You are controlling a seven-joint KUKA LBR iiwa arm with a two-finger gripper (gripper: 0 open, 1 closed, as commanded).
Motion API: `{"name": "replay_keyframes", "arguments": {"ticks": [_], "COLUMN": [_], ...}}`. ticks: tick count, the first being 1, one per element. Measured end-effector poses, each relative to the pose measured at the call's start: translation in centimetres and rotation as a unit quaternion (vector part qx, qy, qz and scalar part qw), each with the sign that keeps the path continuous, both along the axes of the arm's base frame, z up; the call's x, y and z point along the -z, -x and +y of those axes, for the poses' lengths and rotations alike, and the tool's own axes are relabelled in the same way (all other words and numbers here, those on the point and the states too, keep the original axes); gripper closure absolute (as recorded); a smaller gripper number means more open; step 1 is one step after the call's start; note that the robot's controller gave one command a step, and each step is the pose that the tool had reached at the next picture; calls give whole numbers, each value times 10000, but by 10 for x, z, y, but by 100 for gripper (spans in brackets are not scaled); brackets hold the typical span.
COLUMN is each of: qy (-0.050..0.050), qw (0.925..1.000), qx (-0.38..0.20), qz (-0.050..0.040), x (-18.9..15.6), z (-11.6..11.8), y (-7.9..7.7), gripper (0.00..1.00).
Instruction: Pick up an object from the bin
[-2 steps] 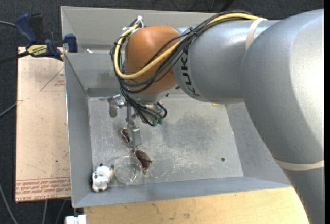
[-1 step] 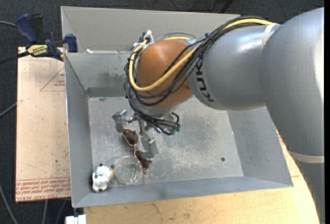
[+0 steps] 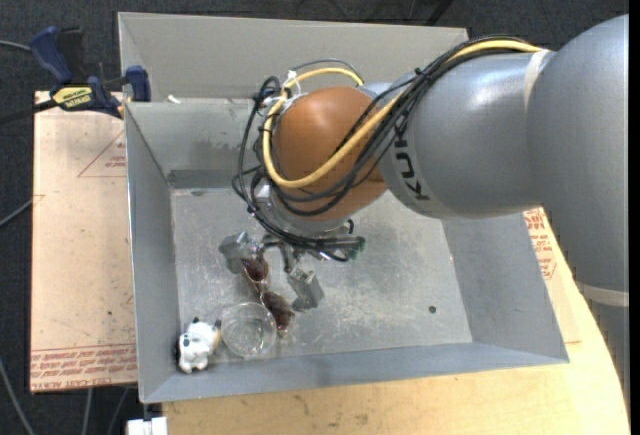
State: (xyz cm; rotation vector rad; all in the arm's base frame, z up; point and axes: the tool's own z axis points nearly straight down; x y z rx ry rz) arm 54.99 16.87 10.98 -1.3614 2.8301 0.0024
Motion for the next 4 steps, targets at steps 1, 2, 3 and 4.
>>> {"name": "replay_keyframes", "arguments": {"ticks": [1,2,3,4], "qy": [1,-8,-8,-4], "qw": [9926,9818,9818,9819], "qx": [-1212,-1898,-1898,-1896], "qz": [18,-8,-7,3], "x": [42,40,40,37], "z": [58,76,76,76], "y": [65,46,46,47], "gripper": [0,100,100,100]}}
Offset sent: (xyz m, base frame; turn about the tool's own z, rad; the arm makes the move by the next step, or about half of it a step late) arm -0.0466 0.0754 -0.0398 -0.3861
